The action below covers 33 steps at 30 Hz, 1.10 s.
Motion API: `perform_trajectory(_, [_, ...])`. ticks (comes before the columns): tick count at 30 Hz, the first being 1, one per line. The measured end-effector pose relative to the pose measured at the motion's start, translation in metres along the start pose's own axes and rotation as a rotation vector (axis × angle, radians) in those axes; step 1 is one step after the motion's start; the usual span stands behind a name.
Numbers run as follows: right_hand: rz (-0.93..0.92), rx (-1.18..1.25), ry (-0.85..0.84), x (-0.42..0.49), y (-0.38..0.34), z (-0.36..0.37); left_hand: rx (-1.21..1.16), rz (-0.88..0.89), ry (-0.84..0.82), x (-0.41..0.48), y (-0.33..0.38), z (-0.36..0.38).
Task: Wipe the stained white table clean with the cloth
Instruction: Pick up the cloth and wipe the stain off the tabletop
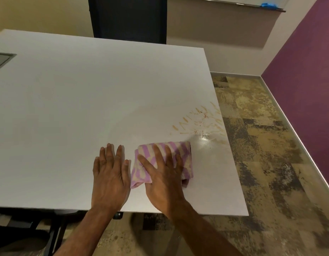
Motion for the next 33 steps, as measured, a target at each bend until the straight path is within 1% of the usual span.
perform_trajectory(6, [0.029, -0.070, 0.012, 0.045, 0.011, 0.000, 0.020, 0.017, -0.021, 0.011, 0.004, 0.003])
perform_trajectory(10, [0.102, -0.044, 0.025, 0.070, 0.032, -0.002, 0.012, 0.003, -0.014, 0.011, 0.003, 0.005])
perform_trajectory(13, [0.154, -0.040, 0.055, 0.080, 0.046, -0.006, 0.014, -0.002, -0.022, 0.011, 0.002, 0.007])
perform_trajectory(17, [0.192, -0.067, 0.141, 0.085, 0.069, -0.016, 0.013, -0.006, -0.026, 0.011, 0.001, 0.008])
perform_trajectory(20, [0.236, -0.112, 0.121, 0.089, 0.093, -0.020, 0.010, -0.006, -0.028, 0.012, 0.002, 0.007])
perform_trajectory(23, [0.309, -0.144, 0.035, 0.088, 0.123, -0.018, 0.003, -0.010, -0.025, 0.011, 0.001, 0.007])
perform_trajectory(24, [0.339, -0.144, 0.030, 0.085, 0.133, -0.019, 0.004, -0.010, -0.026, 0.011, 0.001, 0.007])
perform_trajectory(29, [0.501, -0.113, 0.075, 0.056, 0.169, -0.033, 0.030, -0.007, -0.028, 0.011, 0.001, 0.010])
perform_trajectory(33, [0.594, -0.103, 0.114, 0.029, 0.185, -0.041, 0.026, -0.008, -0.025, 0.010, 0.001, 0.009])
Point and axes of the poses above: each hand's wrist, its own x-axis towards the middle knuckle, its own z-axis out of the palm, y = z × x, the point moved 8 cm from there along x, towards the middle knuckle, and after that the axes turned 3 degrees about -z, right-handed, at the moved point
